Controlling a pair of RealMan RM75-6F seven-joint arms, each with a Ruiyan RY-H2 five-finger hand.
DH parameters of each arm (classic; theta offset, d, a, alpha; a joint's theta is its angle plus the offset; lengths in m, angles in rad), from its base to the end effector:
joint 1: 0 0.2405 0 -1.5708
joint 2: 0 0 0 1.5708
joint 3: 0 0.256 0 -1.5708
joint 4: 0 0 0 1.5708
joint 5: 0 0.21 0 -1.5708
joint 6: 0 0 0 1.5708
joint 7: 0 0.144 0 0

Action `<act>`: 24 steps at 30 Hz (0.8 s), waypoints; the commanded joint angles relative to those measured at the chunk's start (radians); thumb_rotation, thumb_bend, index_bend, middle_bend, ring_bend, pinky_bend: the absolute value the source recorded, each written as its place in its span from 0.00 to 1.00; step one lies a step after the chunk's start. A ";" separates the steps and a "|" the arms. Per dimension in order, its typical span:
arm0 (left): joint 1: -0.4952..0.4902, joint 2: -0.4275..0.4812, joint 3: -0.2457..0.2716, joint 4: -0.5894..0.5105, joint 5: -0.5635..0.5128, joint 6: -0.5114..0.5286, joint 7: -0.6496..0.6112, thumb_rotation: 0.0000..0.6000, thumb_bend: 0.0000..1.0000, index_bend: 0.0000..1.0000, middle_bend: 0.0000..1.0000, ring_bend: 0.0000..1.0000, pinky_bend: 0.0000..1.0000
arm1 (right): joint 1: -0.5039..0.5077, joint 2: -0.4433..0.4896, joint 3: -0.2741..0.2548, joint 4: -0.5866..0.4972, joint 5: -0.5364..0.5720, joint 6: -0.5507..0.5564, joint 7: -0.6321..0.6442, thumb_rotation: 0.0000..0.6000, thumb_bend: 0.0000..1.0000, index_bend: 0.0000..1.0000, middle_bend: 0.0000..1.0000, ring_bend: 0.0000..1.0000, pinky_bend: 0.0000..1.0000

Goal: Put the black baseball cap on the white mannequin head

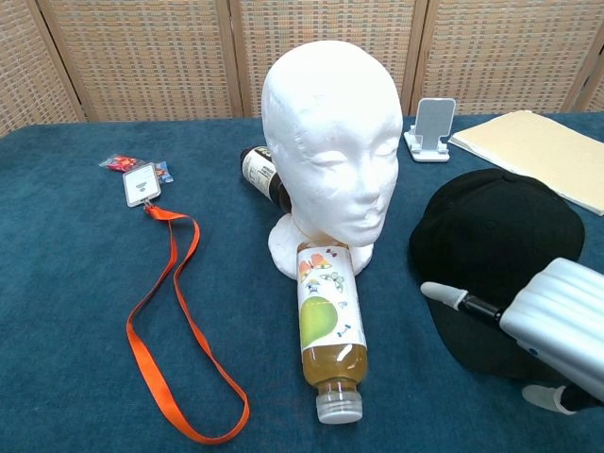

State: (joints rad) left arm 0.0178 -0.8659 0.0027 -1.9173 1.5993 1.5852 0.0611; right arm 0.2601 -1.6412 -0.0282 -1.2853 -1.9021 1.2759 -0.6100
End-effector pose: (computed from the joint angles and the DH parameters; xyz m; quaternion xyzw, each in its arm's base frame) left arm -0.2668 0.1387 0.2099 -0.5950 -0.3811 -0.3889 0.5912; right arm -0.2245 -0.1871 -0.0367 0.8241 -0.0932 0.3332 0.4485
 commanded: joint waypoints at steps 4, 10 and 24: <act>-0.001 0.000 -0.001 -0.001 -0.004 -0.002 -0.001 1.00 0.00 0.00 0.00 0.00 0.00 | 0.011 -0.027 0.010 0.034 0.024 -0.001 -0.006 1.00 0.00 0.00 0.93 1.00 1.00; -0.001 0.008 0.002 -0.003 0.002 -0.002 -0.022 1.00 0.00 0.00 0.00 0.00 0.00 | 0.014 -0.060 0.011 0.092 0.021 0.035 -0.010 1.00 0.02 0.00 0.93 1.00 1.00; -0.002 0.019 0.007 0.003 0.010 -0.003 -0.054 1.00 0.00 0.00 0.00 0.00 0.00 | 0.020 -0.062 0.062 0.194 0.033 0.188 0.060 1.00 0.63 0.00 0.94 1.00 1.00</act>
State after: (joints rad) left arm 0.0160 -0.8474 0.0100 -1.9140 1.6093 1.5826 0.0074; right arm 0.2780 -1.7091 0.0244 -1.0933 -1.8791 1.4570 -0.5575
